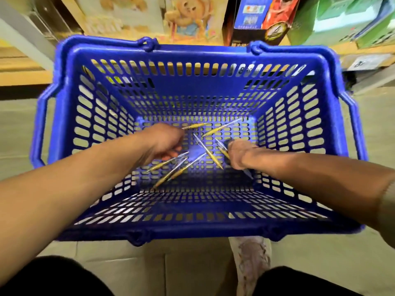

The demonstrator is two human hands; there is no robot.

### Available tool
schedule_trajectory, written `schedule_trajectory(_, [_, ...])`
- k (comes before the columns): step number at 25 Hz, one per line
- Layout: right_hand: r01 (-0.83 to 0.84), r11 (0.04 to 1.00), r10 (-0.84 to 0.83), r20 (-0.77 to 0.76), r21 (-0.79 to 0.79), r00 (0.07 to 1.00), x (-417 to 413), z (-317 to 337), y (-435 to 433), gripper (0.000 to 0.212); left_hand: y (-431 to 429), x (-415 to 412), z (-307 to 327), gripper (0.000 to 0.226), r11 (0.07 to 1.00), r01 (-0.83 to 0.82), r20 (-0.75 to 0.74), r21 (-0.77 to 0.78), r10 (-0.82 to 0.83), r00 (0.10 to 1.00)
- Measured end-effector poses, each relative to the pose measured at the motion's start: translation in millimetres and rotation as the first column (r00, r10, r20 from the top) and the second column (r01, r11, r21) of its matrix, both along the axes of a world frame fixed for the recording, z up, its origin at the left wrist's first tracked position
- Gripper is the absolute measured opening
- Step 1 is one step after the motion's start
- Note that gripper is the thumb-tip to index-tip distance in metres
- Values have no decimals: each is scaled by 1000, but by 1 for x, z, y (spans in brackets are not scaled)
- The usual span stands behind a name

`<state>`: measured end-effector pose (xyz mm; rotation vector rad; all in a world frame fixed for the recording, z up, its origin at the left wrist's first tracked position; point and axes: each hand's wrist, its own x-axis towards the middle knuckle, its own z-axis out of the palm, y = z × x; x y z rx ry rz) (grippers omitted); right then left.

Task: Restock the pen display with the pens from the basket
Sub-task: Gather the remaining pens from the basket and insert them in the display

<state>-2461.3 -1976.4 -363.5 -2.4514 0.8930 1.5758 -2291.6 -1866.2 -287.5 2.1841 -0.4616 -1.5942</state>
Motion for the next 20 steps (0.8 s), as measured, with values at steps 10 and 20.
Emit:
schedule_trajectory(10, [454,734,-594,154,505,789,28,24,-23,30,11,-1,-13,19,967,-254,-170,3,251,953])
schedule_trajectory(20, [380,44,-938,-93,924,335,68,49,11,19,8,6,-9,19,875,-402,-336,-270,305,891])
